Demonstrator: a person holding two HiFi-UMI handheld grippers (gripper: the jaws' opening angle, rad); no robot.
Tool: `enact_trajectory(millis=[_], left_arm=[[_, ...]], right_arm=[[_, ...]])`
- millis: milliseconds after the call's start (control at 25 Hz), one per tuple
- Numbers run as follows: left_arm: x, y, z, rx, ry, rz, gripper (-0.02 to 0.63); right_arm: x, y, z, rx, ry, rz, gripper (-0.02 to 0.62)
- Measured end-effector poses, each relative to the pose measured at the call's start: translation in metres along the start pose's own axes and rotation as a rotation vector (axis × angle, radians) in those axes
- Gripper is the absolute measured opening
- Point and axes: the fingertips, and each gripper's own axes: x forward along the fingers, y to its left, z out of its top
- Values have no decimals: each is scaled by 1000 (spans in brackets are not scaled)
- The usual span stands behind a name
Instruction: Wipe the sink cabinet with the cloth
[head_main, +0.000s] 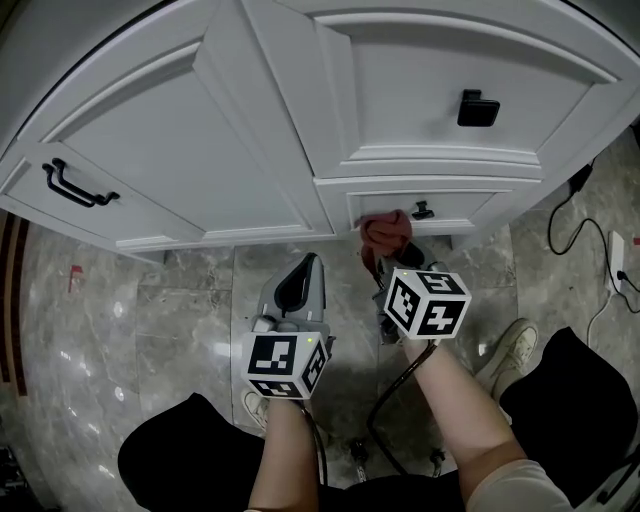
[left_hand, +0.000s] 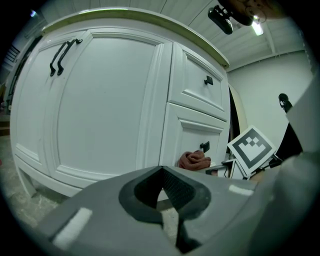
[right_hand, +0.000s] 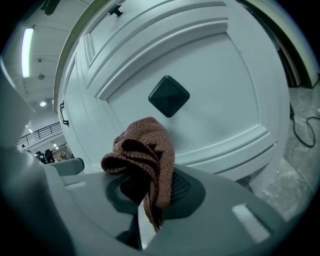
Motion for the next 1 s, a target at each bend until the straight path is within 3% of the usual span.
enact_trajectory(millis=[600, 1000], left_arm=[[28, -48, -1, 6, 3, -79, 0], [47, -89, -1, 8, 2, -137, 0]], right_arm=[[-37, -69, 22, 25, -28, -97, 98], [-76, -136, 40, 59, -59, -243, 86]])
